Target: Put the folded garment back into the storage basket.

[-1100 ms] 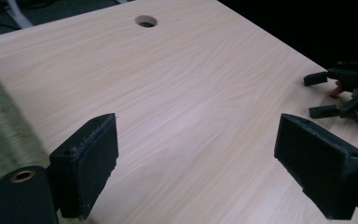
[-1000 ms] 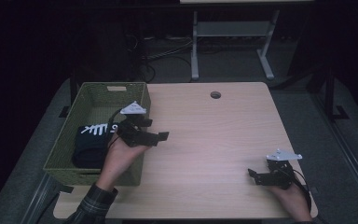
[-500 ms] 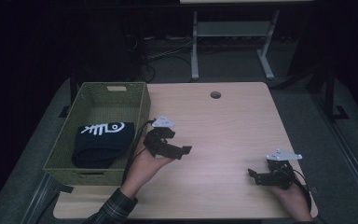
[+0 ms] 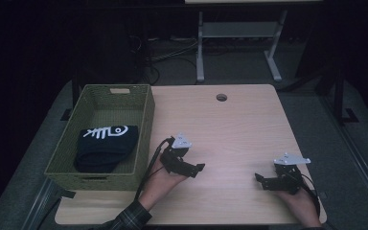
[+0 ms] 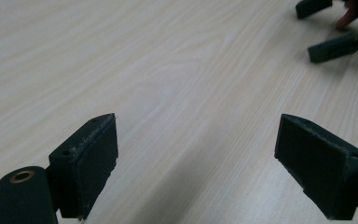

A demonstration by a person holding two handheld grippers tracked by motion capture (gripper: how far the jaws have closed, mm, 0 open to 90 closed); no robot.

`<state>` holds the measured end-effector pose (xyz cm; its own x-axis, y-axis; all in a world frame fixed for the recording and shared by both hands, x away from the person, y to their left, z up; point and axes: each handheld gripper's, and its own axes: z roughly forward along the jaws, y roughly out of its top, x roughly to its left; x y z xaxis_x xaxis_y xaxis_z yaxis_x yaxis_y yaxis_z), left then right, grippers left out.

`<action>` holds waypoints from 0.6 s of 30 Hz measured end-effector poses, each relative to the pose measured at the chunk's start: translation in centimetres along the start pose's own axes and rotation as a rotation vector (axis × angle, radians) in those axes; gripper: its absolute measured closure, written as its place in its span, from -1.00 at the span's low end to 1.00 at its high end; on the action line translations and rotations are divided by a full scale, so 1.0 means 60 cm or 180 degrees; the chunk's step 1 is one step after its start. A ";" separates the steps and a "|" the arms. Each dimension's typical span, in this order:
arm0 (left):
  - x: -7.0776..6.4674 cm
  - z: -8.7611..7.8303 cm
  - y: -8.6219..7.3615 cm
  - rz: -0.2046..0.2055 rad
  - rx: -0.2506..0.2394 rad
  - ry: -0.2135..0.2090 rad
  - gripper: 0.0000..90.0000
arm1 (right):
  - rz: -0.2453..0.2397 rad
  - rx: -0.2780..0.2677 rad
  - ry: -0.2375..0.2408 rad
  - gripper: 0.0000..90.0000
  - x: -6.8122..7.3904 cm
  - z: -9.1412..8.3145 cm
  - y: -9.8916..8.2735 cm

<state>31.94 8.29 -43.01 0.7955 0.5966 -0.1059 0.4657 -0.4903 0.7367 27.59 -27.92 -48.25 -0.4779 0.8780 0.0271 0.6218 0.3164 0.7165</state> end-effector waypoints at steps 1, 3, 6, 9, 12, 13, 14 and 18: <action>0.000 0.005 -0.004 0.0004 0.0035 0.0022 -0.71 | -0.0001 0.0002 0.0000 -0.79 0.000 0.000 0.000; 0.002 0.016 -0.014 -0.0018 0.0094 0.0036 -0.71 | -0.0001 0.0001 0.0000 -0.79 0.000 0.000 0.000; 0.003 0.027 -0.025 -0.0036 0.0172 0.0056 -0.71 | -0.0002 0.0002 0.0000 -0.79 0.000 0.000 0.000; 0.007 0.041 -0.037 -0.0054 0.0262 0.0091 -0.72 | -0.0001 0.0001 0.0000 -0.79 0.000 0.000 0.000; 0.011 0.048 -0.044 -0.0068 0.0296 0.0129 -0.72 | -0.0001 0.0002 0.0000 -0.79 0.000 0.000 0.000; 0.011 0.048 -0.045 -0.0050 0.0279 0.0153 -0.72 | -0.0002 0.0001 0.0000 -0.79 0.000 0.000 0.000; 0.011 0.048 -0.046 -0.0055 0.0264 0.0168 -0.72 | -0.0003 0.0001 0.0003 -0.79 0.000 0.000 0.000; 0.006 0.051 -0.055 0.0071 0.0172 0.0299 -0.72 | -0.0008 0.0000 0.0004 -0.79 0.000 0.000 0.000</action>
<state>31.90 8.18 -47.51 0.7674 0.6407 -0.0249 0.4704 -0.5362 0.7009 27.60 -27.92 -48.25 -0.4802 0.8768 0.0262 0.6207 0.3185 0.7165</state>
